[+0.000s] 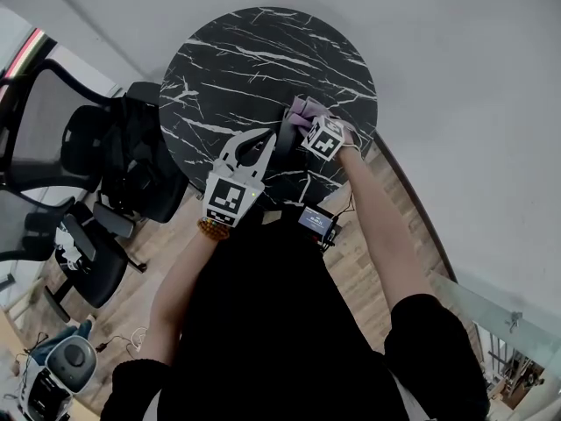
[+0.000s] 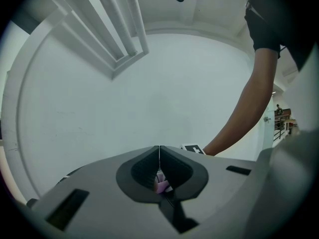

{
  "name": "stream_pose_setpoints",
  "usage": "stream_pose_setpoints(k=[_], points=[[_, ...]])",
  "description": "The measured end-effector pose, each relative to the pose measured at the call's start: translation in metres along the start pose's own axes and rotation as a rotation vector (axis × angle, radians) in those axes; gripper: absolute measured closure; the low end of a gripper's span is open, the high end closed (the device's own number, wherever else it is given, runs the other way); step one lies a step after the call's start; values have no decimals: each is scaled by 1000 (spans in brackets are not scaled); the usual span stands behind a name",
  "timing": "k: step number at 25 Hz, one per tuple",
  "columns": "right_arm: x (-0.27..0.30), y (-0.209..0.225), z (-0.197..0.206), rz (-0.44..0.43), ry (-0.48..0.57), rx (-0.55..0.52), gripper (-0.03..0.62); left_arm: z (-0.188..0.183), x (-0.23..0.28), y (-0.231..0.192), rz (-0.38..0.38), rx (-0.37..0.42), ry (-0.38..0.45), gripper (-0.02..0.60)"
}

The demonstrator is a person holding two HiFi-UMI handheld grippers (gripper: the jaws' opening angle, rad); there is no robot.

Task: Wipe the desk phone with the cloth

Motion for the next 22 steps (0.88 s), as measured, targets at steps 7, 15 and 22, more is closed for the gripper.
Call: stream_pose_setpoints(k=[7, 15, 22], points=[[1, -8, 0, 15, -6, -66, 533, 0, 1, -1, -2, 2, 0, 566], [0, -15, 1, 17, -6, -35, 533, 1, 1, 0, 4, 6, -2, 566], [0, -20, 3, 3, -9, -26, 533, 0, 2, -1, 8, 5, 0, 565]])
Point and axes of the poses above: the fingertips, and each gripper's own axes: x forward along the fingers, y to its right, z out of its underside, the point moved 10 cm from there along -x, backward along the fingers, and after that the axes turned 10 degrees about z, right-handed, at the moved point
